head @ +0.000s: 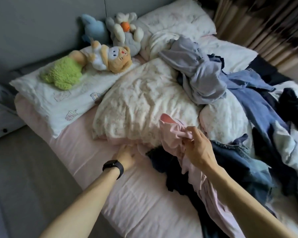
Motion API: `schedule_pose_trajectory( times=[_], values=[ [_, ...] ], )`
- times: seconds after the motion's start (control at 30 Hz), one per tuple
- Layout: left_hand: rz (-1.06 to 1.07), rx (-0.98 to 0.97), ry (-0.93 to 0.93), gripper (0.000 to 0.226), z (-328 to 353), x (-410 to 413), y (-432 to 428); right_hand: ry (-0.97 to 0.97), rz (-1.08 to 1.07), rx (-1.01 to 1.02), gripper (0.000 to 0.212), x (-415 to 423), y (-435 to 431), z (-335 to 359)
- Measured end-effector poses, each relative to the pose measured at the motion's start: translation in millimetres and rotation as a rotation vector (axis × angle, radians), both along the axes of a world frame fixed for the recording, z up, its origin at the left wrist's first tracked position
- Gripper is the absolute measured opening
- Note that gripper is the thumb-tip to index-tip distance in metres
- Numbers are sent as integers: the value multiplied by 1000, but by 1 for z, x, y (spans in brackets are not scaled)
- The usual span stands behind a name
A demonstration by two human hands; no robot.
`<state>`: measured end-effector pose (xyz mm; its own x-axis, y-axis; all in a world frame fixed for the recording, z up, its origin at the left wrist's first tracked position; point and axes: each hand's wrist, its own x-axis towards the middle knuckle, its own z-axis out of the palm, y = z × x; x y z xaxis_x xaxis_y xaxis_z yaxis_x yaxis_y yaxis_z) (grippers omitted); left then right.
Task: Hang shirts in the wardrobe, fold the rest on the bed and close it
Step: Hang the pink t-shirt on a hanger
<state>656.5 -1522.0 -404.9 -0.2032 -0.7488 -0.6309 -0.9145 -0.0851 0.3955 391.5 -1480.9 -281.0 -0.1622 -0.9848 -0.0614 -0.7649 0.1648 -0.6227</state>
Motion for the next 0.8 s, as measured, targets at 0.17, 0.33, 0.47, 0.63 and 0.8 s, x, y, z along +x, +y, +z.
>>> schedule_pose_trajectory(
  times=[0.17, 0.33, 0.47, 0.63, 0.8],
  values=[
    [239, -134, 456, 84, 133, -30, 10, -82, 33, -70, 30, -11, 74, 80],
    [149, -128, 630, 65, 245, -47, 86, -156, 177, -198, 34, -16, 136, 152],
    [314, -372, 627, 13, 313, -35, 164, -277, 300, -236, 31, -10, 174, 202],
    [523, -672, 640, 8, 386, 11, 267, -561, 416, -239, 10, 23, 213, 256],
    [773, -903, 619, 13, 448, 59, 353, -692, 521, -260, 9, 71, 239, 297]
  ],
)
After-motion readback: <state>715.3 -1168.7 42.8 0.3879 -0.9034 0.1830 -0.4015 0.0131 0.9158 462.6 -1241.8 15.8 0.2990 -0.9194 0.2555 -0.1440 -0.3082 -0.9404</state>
